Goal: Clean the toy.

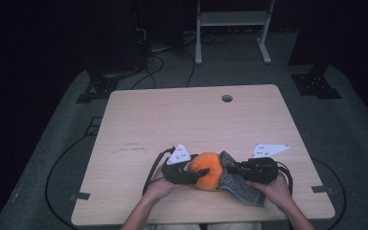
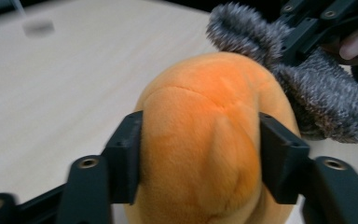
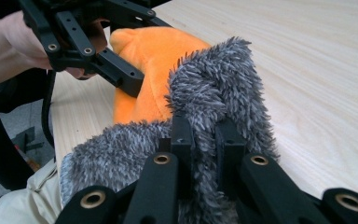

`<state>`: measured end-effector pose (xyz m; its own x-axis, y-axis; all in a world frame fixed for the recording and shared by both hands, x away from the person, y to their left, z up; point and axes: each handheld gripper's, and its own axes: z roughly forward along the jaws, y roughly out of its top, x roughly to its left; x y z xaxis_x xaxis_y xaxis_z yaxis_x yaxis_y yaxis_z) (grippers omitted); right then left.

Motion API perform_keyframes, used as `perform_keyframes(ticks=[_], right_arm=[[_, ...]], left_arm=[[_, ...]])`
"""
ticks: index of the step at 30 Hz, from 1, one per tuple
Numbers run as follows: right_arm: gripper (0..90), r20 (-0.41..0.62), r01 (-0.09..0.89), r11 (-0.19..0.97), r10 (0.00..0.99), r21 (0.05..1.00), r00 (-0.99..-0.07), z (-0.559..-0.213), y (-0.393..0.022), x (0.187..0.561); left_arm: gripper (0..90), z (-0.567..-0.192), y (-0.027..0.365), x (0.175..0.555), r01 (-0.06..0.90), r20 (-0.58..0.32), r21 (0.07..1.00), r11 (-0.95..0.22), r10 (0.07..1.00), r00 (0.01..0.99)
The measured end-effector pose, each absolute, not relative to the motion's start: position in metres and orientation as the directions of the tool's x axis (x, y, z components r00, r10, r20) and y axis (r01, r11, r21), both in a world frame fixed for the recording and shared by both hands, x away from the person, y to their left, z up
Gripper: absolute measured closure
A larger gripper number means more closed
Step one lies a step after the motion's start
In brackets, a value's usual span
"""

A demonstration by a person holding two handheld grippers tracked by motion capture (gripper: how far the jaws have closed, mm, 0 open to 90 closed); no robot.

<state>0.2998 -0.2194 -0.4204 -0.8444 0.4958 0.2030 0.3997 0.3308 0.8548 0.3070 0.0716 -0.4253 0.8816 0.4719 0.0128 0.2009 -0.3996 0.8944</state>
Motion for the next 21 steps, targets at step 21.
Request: perform_keyframes(ticks=[21], right_arm=[[80.5, 0.195, 0.417, 0.356, 0.518, 0.836, -0.833, -0.431, -0.221, 0.298]], left_arm=[[35.5, -0.435, 0.092, 0.314, 0.288, -0.069, 0.888, -0.359, 0.514, 0.855]])
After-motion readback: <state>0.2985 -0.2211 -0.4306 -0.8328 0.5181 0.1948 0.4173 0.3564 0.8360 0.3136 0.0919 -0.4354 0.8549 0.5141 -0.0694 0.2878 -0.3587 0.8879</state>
